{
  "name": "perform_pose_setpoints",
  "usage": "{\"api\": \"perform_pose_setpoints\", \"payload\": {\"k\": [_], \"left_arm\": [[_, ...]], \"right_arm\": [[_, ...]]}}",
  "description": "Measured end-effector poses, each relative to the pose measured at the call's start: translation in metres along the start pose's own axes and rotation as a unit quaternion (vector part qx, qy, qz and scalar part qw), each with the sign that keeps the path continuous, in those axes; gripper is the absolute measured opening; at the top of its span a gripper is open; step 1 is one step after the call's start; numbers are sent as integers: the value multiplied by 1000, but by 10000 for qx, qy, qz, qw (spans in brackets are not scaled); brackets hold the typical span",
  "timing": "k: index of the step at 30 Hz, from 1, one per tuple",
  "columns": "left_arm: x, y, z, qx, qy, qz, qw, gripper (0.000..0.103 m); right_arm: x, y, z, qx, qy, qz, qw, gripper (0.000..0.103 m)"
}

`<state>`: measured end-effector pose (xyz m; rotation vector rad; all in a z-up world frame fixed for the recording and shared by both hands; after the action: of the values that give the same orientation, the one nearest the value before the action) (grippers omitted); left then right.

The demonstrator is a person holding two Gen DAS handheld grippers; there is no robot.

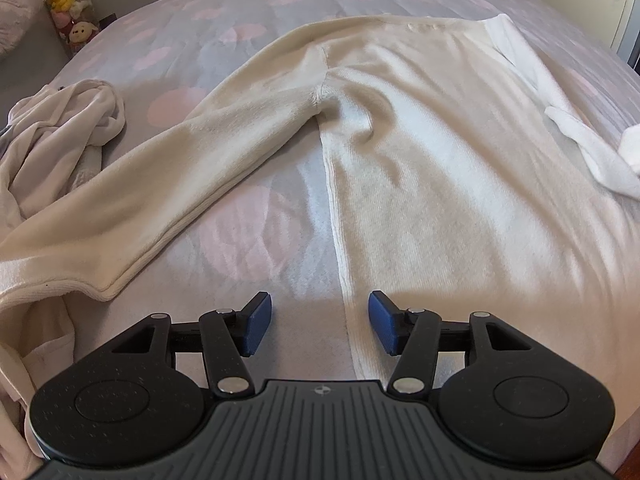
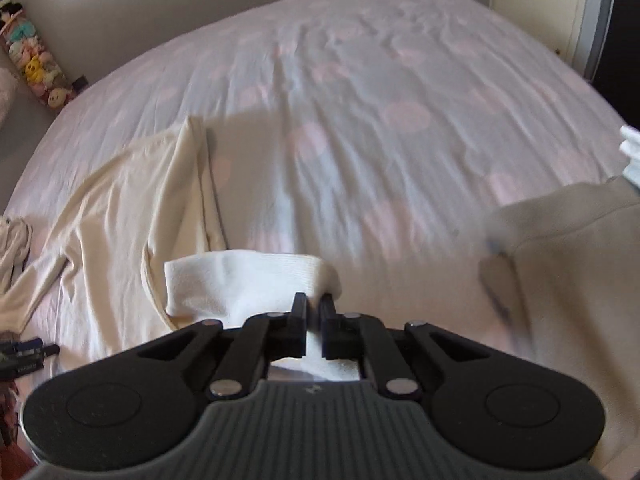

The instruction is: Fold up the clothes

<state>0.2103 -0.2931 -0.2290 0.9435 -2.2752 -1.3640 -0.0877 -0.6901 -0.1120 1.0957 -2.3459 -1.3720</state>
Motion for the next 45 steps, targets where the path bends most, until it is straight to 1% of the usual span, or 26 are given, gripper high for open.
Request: {"api": "perform_pose_setpoints", "payload": {"k": [4,7,12,16,21,25,28,31,33,37,39,40,41,43,45], "left_arm": [[0,-1,0,-15,8,2,10000,52],[1,-2,0,-29,-13,-13,10000,54],[3,-4,-1,-44,-24,-25,10000,56],[2,-6,-3,-51,-4,-20,10000,58],[4,-10,-6,-68,-24,-47,10000,60],[3,-14,-11,-78,-30,-73,9999,61],[2,-18,-13,-93,-12,-102,9999,65],[1,-21,-16,-101,-3,-139,9999,70],[0,-23,-17,-107,-1,-158,9998,74],[-1,-23,-18,-127,56,-123,9998,75],[-2,-23,-18,-132,72,-105,9998,75],[-3,-22,-18,-128,83,-95,9998,75],[-4,-20,-18,-123,103,-84,9998,75],[-7,-17,-17,-119,145,-65,9998,74],[-9,-13,-14,-126,177,-54,9997,74]], "right_arm": [[22,40,-54,541,-62,383,9978,7],[40,58,-89,818,-185,666,9942,7],[83,68,-127,1086,-392,1203,9860,7],[123,54,-143,1140,-730,1563,9784,7],[176,18,-140,952,-1082,2065,9678,7],[214,-24,-121,542,-1323,2342,9616,7],[233,-66,-98,86,-1423,2498,9577,7],[242,-93,-84,-69,-1313,2584,9571,7],[245,-105,-80,-140,-1219,2630,9570,7],[247,-114,-78,-202,-1003,2669,9583,9],[242,-107,-79,-153,-876,2675,9594,18],[238,-102,-80,-116,-812,2679,9600,25],[233,-97,-80,-63,-740,2678,9606,27],[220,-83,-79,105,-566,2660,9622,27],[198,-69,-75,321,-372,2558,9655,30]]}}
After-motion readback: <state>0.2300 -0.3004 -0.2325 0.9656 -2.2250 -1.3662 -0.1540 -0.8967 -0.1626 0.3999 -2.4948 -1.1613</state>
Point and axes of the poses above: each gripper's, at about its wrist camera, not at the fingertips, and y roughly against the way its jaws point, x to its right, z to its underside, the point moved 4 cm from there along -y, roughly the way its jaws point, and after that the axes turned 2 degrees about y, right-handed, at the moved point
